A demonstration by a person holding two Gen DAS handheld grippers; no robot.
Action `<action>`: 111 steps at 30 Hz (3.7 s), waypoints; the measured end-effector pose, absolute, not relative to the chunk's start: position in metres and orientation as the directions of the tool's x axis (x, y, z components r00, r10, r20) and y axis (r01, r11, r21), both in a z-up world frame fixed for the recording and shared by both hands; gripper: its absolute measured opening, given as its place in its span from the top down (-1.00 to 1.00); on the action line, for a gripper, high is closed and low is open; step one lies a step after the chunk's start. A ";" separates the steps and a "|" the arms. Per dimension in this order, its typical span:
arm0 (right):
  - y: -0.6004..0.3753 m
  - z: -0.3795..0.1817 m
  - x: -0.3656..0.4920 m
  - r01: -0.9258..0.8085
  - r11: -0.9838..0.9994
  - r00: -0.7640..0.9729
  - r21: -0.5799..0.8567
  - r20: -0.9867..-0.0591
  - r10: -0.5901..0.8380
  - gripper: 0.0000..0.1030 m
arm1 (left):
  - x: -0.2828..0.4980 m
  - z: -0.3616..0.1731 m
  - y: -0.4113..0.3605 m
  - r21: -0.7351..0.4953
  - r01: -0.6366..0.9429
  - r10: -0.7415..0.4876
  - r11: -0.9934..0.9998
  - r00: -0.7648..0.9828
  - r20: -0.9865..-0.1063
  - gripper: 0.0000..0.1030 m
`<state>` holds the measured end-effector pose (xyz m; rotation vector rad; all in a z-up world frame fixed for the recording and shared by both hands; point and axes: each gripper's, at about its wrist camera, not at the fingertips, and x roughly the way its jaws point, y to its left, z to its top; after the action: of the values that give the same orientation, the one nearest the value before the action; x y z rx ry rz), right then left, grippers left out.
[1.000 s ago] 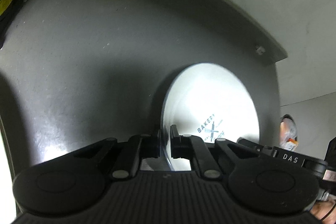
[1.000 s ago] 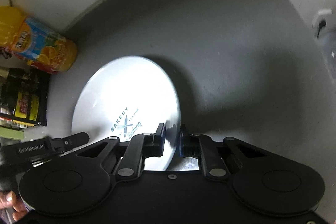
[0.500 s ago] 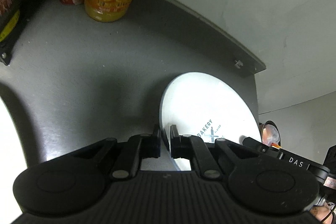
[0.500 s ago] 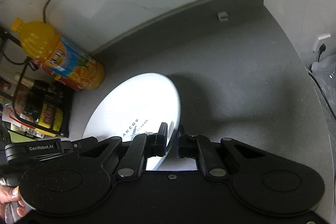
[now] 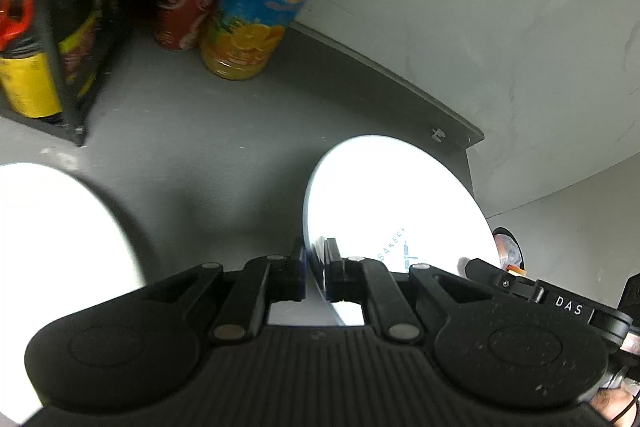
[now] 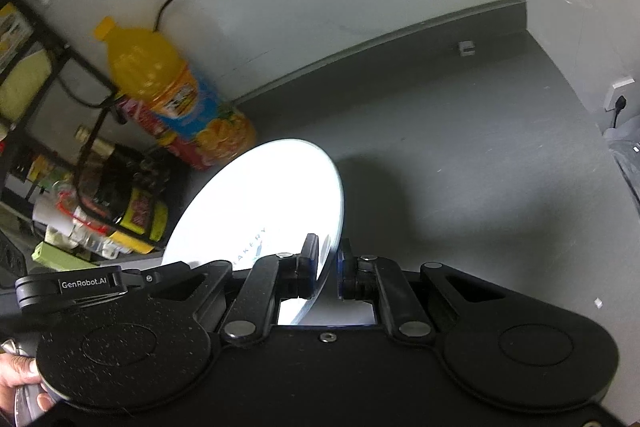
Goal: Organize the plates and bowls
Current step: 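Lift the 'BAKERY' plate with both grippers over the plate stack, then lower the 'BAKERY' plate onto the stack and open both grippers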
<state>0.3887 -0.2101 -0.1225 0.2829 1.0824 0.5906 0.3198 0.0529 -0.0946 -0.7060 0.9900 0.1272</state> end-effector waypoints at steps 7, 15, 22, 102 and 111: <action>-0.179 -0.119 0.353 -0.331 0.804 0.329 0.494 -0.739 0.589 0.83 | 0.278 -0.088 0.079 -0.488 -0.424 -0.193 0.763 0.571 -0.798 0.88; -0.144 -0.121 0.317 -0.356 0.795 0.301 0.492 -0.745 0.596 0.83 | 0.233 -0.092 0.112 -0.488 -0.460 -0.177 0.741 0.567 -0.804 0.88; -0.116 -0.127 0.294 -0.373 0.792 0.275 0.484 -0.757 0.593 0.82 | 0.202 -0.102 0.136 -0.484 -0.492 -0.166 0.724 0.557 -0.814 0.88; -0.046 -0.162 0.270 -0.393 0.825 0.193 0.406 -0.841 0.506 0.51 | 0.141 -0.155 0.221 -0.237 -0.741 0.135 0.629 0.404 -0.905 -0.09; -0.056 -0.143 0.264 -0.373 0.823 0.236 0.428 -0.814 0.530 0.11 | 0.136 -0.142 0.216 -0.282 -0.737 0.081 0.615 0.414 -0.907 -0.18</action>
<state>0.2644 -0.0562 -0.1431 0.1557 1.1802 0.6224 0.1363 0.2155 -0.1419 -0.7567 1.0231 0.5799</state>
